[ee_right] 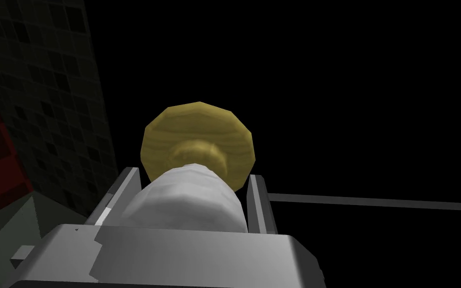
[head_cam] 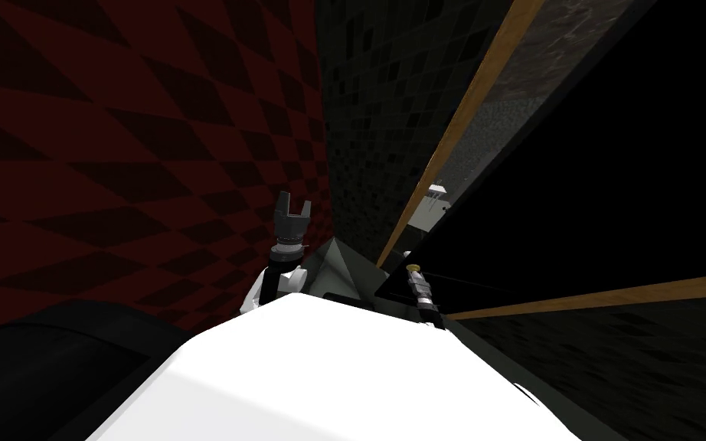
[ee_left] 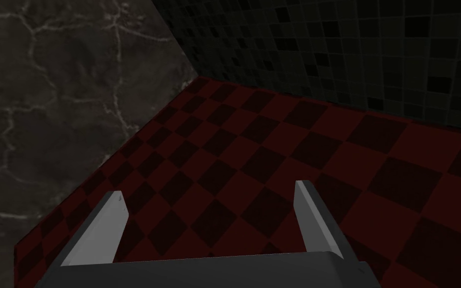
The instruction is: Pull the door open
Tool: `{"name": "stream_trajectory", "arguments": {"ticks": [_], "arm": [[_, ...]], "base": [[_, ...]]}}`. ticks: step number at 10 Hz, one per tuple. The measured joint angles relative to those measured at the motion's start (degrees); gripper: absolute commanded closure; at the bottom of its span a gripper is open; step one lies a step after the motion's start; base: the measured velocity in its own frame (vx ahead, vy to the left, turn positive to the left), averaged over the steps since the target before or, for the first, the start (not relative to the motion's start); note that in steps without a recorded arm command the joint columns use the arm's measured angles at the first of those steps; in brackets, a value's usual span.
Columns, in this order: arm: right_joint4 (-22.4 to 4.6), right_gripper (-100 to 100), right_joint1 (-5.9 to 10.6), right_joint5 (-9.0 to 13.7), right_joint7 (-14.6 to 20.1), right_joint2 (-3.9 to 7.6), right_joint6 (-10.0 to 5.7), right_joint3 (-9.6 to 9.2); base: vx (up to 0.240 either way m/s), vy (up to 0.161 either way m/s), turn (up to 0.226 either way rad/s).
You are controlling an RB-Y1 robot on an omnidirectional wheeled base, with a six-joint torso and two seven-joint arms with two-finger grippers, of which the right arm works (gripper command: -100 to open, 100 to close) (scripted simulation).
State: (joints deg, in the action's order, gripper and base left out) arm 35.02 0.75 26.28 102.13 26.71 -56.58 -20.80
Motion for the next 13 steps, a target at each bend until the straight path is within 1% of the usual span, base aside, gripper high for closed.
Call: {"name": "stream_trajectory", "arguments": {"ticks": [1, 2, 3, 4, 6, 7, 8, 10, 11, 13], "arm": [[-0.47, 100, -0.16, -0.39, 0.87, 0.43, -1.10, -0.79], [0.06, 100, -0.90, -0.70, 1.67, 1.18, -1.77, -1.52], [-0.92, 100, -0.88, -1.11, 2.69, 1.67, -3.02, -2.33], [-1.35, 100, -1.20, -1.46, 3.57, 2.26, -4.17, -3.04], [-1.02, 100, -2.44, -2.06, 4.97, 3.45, -5.81, -4.37], [-1.09, 100, -2.64, -2.18, 5.14, 3.41, -5.93, -4.60], [-1.71, 100, -2.78, -2.26, 5.45, 3.65, -6.61, -4.80], [-1.00, 100, -3.73, -2.40, 5.97, 4.47, -7.68, -5.24], [-1.41, 100, -3.88, -2.58, 6.39, 4.68, -8.56, -5.63], [-3.03, 100, -4.25, -2.99, 7.38, 5.04, -10.86, -6.46]], "base": [[-0.212, -0.077, 0.126], [-0.224, -0.060, 0.117], [-0.226, -0.051, 0.100], [-0.217, -0.062, 0.095], [-0.160, -0.071, 0.065], [-0.151, -0.046, 0.172], [-0.211, -0.088, 0.187], [-0.205, -0.094, 0.144], [-0.228, -0.092, 0.181], [-0.197, -0.090, 0.155]]}}
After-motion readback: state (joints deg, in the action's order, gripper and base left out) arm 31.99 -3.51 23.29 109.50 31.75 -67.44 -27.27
